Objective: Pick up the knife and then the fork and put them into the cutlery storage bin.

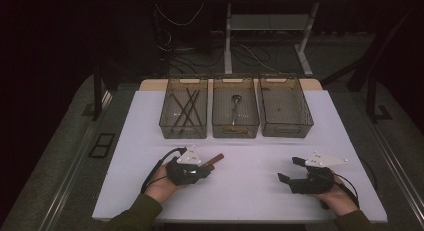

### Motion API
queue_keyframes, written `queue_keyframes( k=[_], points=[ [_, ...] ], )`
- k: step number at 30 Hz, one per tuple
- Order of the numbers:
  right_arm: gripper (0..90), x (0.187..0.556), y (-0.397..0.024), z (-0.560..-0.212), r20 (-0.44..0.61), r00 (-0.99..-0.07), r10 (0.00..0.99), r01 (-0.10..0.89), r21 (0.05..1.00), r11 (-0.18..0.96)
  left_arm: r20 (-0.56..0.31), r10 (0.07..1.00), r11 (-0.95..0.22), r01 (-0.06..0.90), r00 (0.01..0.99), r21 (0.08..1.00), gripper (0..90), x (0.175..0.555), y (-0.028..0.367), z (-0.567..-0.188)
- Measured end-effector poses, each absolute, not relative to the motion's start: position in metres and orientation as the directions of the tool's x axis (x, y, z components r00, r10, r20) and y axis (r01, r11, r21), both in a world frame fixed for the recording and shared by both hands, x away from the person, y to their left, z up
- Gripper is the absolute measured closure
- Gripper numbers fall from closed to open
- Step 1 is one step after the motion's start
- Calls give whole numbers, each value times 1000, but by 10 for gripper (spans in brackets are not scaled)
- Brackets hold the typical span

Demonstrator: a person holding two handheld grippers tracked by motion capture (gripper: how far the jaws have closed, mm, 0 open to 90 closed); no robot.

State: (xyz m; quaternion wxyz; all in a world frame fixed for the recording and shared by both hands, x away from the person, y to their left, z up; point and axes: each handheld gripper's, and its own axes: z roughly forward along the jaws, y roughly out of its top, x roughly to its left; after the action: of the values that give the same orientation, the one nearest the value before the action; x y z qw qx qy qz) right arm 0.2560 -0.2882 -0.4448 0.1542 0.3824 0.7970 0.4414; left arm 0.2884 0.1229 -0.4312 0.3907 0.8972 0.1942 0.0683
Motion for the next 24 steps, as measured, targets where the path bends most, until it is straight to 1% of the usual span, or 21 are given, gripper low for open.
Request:
queue_keyframes(
  k=[5, 6, 8, 13, 15, 22, 24],
  points=[
    [185, 256, -288, -445, 91, -661, 745, 472, 822, 318, -17, 479, -600, 341, 878, 724, 691, 276, 148, -433],
    [185, 256, -288, -445, 90, -661, 745, 471, 822, 319, -29, 491, -592, 358, 870, 722, 685, 274, 151, -433],
    [185, 256, -288, -445, 91, -660, 746, 473, 822, 318, -29, 493, -595, 362, 869, 717, 670, 273, 155, -435],
    [185, 256, -287, -445, 90, -661, 745, 473, 821, 320, -26, 492, -615, 368, 870, 697, 681, 271, 152, -440],
    [185, 256, -287, -445, 90, -660, 745, 471, 823, 318, -20, 479, -631, 360, 877, 688, 707, 271, 151, -441],
    [185, 256, -288, -445, 90, -663, 743, 470, 823, 319, -23, 453, -654, 350, 891, 671, 729, 270, 148, -442],
    [185, 256, -287, -445, 91, -664, 742, 470, 823, 319, -9, 445, -668, 338, 896, 663, 729, 269, 146, -442]
  ],
)
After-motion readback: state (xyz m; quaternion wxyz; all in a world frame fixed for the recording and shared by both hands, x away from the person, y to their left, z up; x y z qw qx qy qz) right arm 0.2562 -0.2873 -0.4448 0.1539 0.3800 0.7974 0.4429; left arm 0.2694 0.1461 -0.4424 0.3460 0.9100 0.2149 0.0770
